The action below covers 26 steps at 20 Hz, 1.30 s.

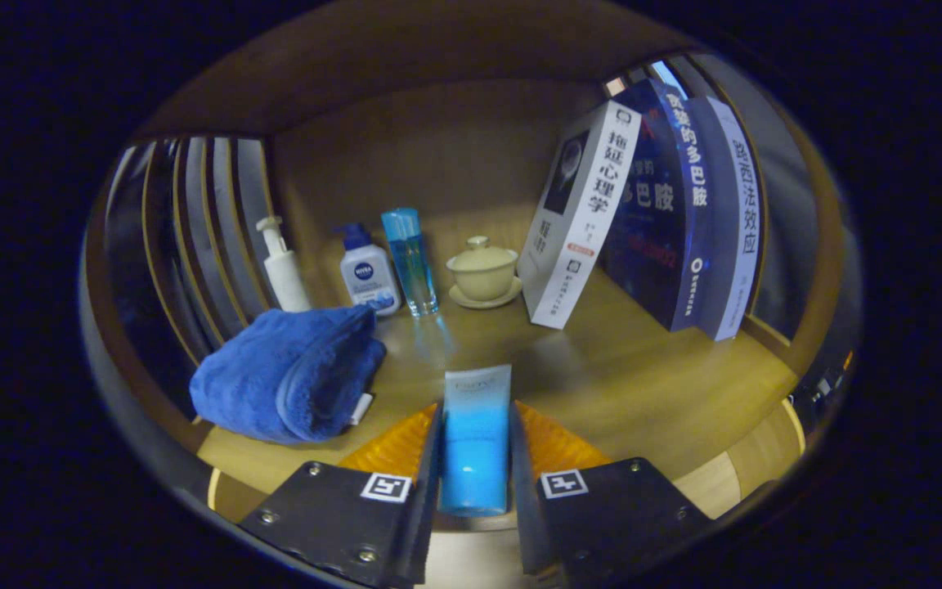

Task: Pull open the drawer, take out the items inside it, and place them on the countertop above the cabinet.

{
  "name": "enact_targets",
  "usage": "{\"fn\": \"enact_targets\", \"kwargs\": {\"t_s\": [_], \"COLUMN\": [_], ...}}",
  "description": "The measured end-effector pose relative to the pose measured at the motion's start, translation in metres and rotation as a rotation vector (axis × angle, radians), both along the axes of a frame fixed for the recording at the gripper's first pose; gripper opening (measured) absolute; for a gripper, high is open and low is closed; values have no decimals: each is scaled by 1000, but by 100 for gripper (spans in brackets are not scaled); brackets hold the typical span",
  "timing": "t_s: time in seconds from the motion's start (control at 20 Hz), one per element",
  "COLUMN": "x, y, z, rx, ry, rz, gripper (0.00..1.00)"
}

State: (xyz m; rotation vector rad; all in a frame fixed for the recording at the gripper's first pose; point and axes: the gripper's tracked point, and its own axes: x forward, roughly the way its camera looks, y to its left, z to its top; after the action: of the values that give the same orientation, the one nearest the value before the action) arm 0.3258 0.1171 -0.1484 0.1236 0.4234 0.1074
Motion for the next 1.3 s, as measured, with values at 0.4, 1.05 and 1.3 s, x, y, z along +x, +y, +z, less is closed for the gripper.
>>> {"fn": "enact_targets", "kwargs": {"t_s": [0.4,1.05,1.3], "x": [4,-85,-134], "y": [-12,-31,-34], "z": [13,75,92], "rx": [7,-21,-67], "ry": [18,-58,-127], "rz": [-92,-49,6], "gripper": [54,99,99]}}
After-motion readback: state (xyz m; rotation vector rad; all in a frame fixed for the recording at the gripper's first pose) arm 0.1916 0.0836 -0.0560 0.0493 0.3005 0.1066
